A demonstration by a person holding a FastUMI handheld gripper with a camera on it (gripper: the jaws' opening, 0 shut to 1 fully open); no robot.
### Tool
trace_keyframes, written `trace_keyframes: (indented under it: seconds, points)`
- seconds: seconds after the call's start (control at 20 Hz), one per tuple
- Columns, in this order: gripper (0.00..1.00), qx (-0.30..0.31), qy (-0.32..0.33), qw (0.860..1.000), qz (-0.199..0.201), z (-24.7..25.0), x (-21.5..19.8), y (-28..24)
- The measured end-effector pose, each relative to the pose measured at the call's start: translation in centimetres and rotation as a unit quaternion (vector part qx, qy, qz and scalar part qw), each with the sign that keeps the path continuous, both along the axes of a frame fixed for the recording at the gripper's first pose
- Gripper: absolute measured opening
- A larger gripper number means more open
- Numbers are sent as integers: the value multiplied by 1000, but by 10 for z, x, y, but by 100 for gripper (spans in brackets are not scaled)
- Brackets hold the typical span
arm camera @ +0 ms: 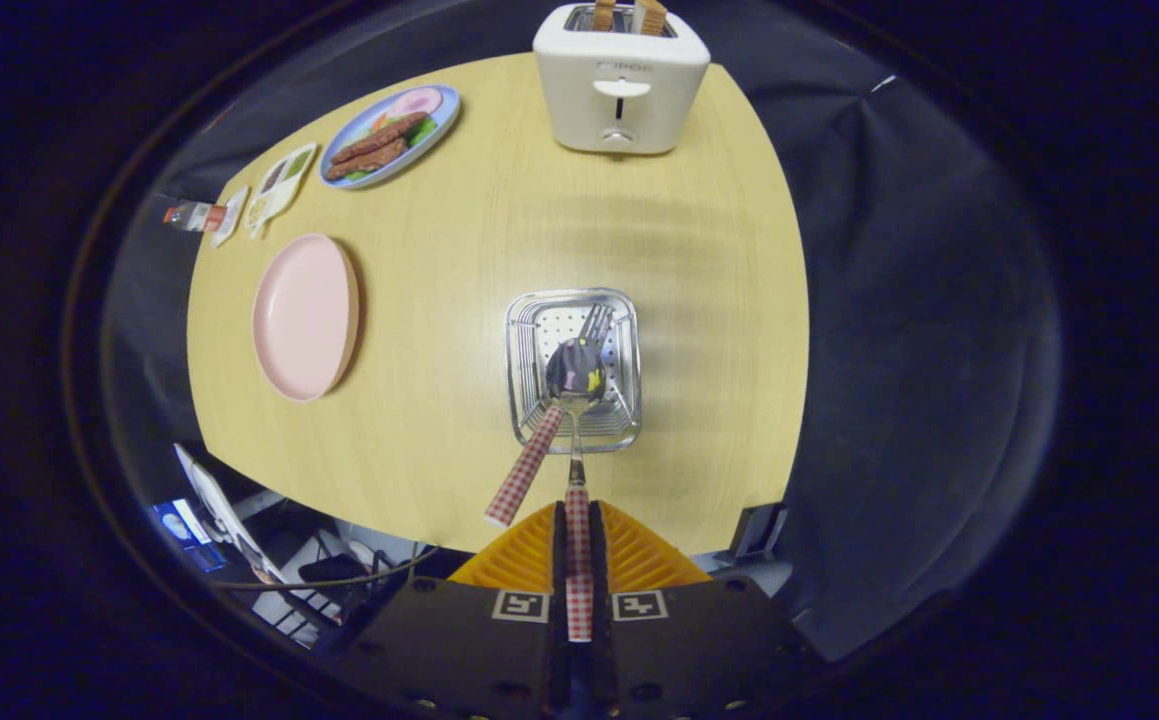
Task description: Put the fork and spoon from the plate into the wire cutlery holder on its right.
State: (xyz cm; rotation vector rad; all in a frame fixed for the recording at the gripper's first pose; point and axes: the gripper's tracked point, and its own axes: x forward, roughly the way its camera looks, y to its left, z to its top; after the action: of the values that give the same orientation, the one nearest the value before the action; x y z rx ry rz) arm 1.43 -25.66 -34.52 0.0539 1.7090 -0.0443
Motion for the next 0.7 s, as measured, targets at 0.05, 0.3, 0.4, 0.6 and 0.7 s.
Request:
trace_keyframes:
  seconds: [0.05, 0.3, 0.4, 0.6, 0.7]
  points:
    - [8, -5, 8, 1000, -2, -4, 4, -2]
    - [8, -26, 24, 999, 6, -9, 20, -7]
    - [12, -20, 36, 999, 9, -12, 22, -1]
    - [11, -24, 23, 999, 16, -11, 34, 3]
    - [11, -27, 13, 999, 17, -9, 36, 4]
